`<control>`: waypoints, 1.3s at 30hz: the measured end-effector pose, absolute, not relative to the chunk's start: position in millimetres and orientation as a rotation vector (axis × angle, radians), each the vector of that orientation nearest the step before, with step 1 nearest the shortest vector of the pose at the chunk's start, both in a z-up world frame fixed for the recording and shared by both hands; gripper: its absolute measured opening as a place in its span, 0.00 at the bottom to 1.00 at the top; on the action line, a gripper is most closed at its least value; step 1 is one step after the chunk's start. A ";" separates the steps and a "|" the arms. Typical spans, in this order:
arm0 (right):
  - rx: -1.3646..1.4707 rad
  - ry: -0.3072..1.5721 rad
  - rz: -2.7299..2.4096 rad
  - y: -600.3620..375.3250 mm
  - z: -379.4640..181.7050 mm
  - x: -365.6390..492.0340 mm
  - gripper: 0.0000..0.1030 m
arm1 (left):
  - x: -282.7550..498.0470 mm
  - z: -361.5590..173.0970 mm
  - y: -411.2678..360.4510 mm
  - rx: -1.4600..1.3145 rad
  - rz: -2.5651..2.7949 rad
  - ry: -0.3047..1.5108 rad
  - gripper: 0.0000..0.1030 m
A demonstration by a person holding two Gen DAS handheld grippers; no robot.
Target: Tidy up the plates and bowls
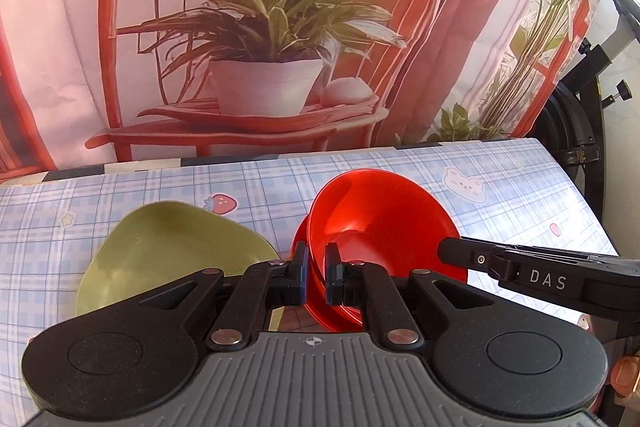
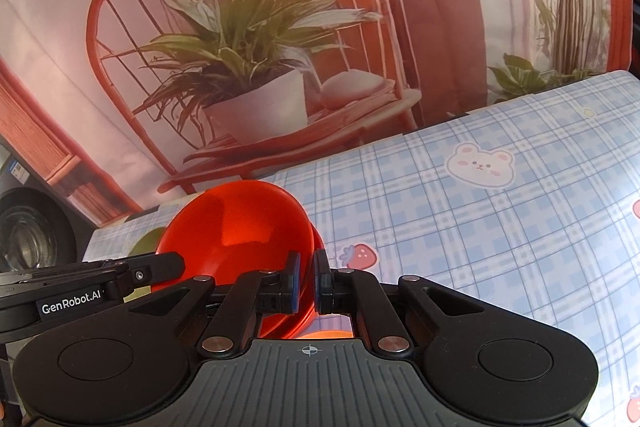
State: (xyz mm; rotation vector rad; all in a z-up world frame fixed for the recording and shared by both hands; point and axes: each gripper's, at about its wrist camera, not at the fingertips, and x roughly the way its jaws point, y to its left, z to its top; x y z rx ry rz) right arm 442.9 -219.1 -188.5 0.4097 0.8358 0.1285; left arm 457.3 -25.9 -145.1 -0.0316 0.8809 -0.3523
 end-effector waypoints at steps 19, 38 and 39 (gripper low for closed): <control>0.344 0.811 0.107 -221.0 -172.5 425.1 0.14 | 444.7 -133.5 -22.3 0.000 -0.312 0.856 0.30; 0.297 0.878 0.288 -131.6 -168.3 412.7 0.15 | 438.9 -149.4 98.2 -0.023 -0.136 0.834 0.30; 0.294 0.887 0.294 -125.7 -169.5 414.7 0.15 | 440.6 -153.6 101.2 -0.032 -0.135 0.836 0.30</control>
